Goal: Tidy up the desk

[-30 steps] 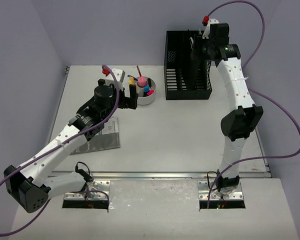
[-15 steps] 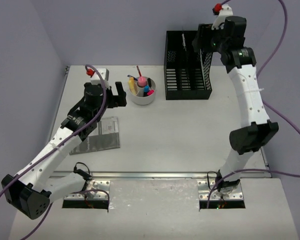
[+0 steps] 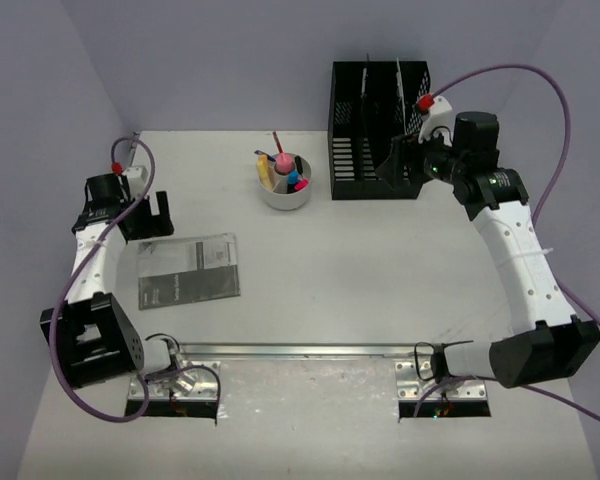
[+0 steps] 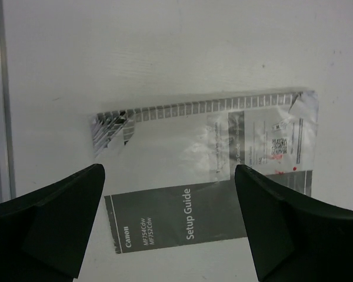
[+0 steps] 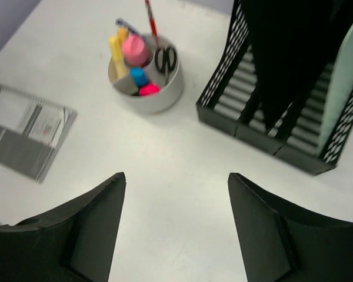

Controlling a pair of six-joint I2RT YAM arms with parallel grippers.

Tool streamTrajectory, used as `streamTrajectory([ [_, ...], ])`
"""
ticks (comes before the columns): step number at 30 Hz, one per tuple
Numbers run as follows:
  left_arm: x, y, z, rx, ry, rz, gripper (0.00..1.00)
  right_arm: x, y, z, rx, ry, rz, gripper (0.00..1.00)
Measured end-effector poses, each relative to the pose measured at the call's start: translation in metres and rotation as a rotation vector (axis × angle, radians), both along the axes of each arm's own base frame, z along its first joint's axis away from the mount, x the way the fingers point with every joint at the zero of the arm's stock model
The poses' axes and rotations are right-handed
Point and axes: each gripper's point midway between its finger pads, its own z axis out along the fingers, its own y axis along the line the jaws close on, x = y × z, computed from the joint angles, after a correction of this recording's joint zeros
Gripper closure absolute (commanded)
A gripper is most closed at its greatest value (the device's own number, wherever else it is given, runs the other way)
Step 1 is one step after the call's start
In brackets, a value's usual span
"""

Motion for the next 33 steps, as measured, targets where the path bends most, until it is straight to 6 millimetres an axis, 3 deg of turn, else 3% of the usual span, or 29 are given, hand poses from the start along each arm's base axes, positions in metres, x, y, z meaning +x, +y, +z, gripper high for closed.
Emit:
streamTrajectory([
  [4,-0.011,-0.004,-0.023,0.035,0.070,-0.186,0.03,-0.022,0.014,-0.053,-0.001,0.159,0.081,0.33],
  [10,-0.015,-0.026,-0.047,0.064,0.093,-0.603,0.06,-0.048,0.042,-0.083,0.015,0.253,0.197,0.33],
  [13,0.000,-0.031,-0.056,0.005,0.095,-0.729,0.09,-0.060,0.053,-0.096,0.015,0.292,0.243,0.33],
  [18,0.046,-0.024,-0.060,-0.018,0.043,-0.832,0.12,-0.074,0.062,-0.113,0.014,0.340,0.289,0.33],
  [22,0.062,-0.025,-0.069,-0.031,0.041,-0.924,0.14,-0.078,0.064,-0.118,0.022,0.356,0.303,0.34],
  [27,0.037,-0.041,-0.100,-0.089,0.128,-1.035,0.17,-0.080,0.067,-0.122,0.031,0.374,0.322,0.34],
  [30,0.023,-0.051,-0.117,-0.125,0.179,-1.075,0.28,-0.080,0.071,-0.127,0.032,0.390,0.333,0.34],
  [33,0.022,-0.053,-0.127,-0.110,0.186,-1.100,0.44,-0.082,0.077,-0.132,0.024,0.403,0.353,0.34],
])
